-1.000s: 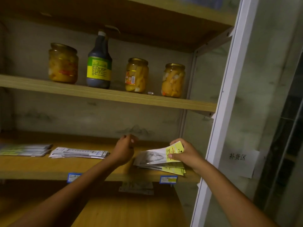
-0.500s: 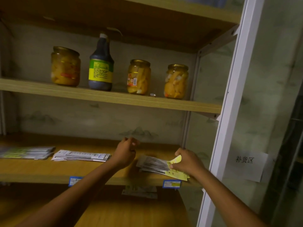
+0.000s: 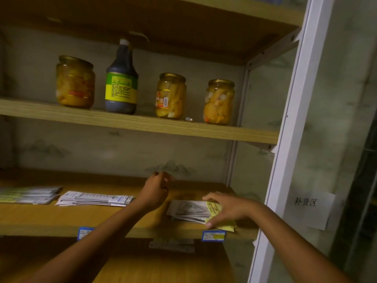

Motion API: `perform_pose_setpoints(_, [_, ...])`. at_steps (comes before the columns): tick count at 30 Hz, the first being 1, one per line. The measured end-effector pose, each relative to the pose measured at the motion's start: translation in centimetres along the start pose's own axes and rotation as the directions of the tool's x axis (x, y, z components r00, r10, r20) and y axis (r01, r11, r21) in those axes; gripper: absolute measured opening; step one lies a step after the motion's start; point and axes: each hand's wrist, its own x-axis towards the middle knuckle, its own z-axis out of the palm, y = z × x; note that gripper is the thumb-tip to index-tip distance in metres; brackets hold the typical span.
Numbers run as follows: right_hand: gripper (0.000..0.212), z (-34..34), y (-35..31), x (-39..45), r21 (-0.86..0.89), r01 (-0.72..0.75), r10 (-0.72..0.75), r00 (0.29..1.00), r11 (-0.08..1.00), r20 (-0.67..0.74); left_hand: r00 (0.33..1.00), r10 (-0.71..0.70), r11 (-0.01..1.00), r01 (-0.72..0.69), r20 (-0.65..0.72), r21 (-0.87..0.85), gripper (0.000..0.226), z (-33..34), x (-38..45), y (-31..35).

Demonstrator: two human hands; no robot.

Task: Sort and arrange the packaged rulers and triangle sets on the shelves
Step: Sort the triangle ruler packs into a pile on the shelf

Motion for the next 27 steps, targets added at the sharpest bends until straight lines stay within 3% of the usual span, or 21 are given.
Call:
perform_pose_setpoints(5, [0.089,-0.4,0.4,1.3,0.017,0.007,-0.007,0.999,1.000,0.039,1.000,0.015,1.000,-0.015,-0.015,-0.006,0.049,0.0,0.6,0.0])
perform_pose_setpoints(11, [0.070,-1.4,-0.1,2.3,-0.042,-0.016,0.021,0.994,0.999,0.107,0.999,0.038,0.999,-0.038,-0.008,-0.006,0.048,-0.2,0.9,-0.1])
perform_pose_setpoints(21, [0.067,-1.7,-0.4,4.0,-0.042,-0.085,0.093,0.965,0.995,0.245,1.000,0.013,0.999,-0.013,0.005,-0.051,0.047,-0.4,1.3,-1.0])
perform_pose_setpoints(27, [0.059,-1.6,-0.5,3.7,0.017,-0.040,0.036,0.978,0.999,0.204,0.999,-0.008,0.994,0.011,0.037,-0.107,0.034,0.0,2.0,-1.3])
